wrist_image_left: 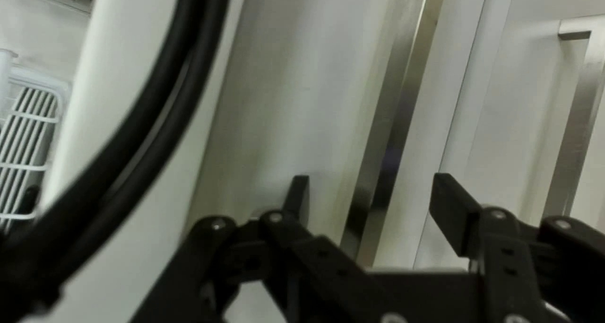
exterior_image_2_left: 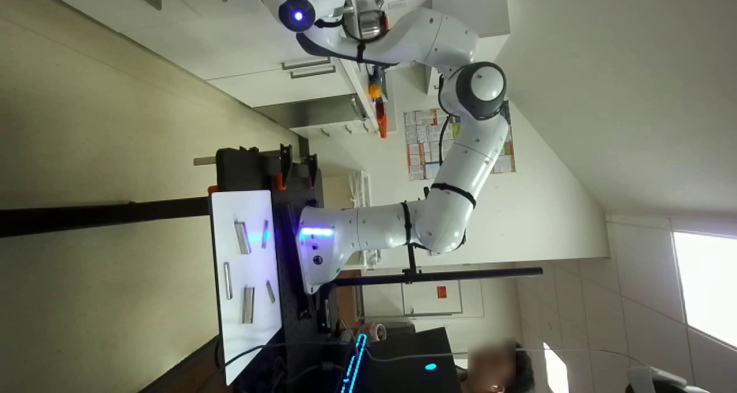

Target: Open the top drawer at the center

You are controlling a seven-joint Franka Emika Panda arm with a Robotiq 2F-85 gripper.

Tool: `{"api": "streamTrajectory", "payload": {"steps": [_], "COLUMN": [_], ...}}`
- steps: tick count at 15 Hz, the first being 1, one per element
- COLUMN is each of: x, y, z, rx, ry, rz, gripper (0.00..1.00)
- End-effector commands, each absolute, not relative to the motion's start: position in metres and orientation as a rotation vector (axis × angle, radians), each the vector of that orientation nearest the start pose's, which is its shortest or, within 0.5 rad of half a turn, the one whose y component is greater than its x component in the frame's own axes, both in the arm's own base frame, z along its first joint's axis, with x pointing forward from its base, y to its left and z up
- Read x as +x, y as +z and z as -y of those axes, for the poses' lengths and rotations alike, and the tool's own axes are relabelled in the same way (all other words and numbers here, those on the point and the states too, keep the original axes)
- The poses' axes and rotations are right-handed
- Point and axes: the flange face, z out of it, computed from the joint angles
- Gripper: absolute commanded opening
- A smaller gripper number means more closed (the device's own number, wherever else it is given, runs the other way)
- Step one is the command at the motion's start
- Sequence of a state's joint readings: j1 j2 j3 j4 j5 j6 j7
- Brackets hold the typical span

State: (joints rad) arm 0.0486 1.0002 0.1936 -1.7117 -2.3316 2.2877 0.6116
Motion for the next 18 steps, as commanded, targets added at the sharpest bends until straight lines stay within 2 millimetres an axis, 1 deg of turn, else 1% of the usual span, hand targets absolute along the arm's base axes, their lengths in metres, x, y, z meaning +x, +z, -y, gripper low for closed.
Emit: {"api": "streamTrajectory", "payload": {"steps": [1, 3, 6, 8, 11, 18], "x": [0.623, 0.625, 0.623, 0.621, 0.618, 0.590], "y": [0.028, 0.030, 0.027, 0.027, 0.028, 0.039], "z": [-0.129, -0.129, -0.128, -0.129, -0.132, -0.154], "rx": [1.389, 1.386, 1.398, 1.405, 1.416, 1.467], "ry": [0.436, 0.441, 0.442, 0.449, 0.460, 0.508], "rz": [-1.491, -1.490, -1.489, -1.492, -1.496, -1.549], "gripper": [0.36, 0.20, 0.02, 0.06, 0.06, 0.06]}}
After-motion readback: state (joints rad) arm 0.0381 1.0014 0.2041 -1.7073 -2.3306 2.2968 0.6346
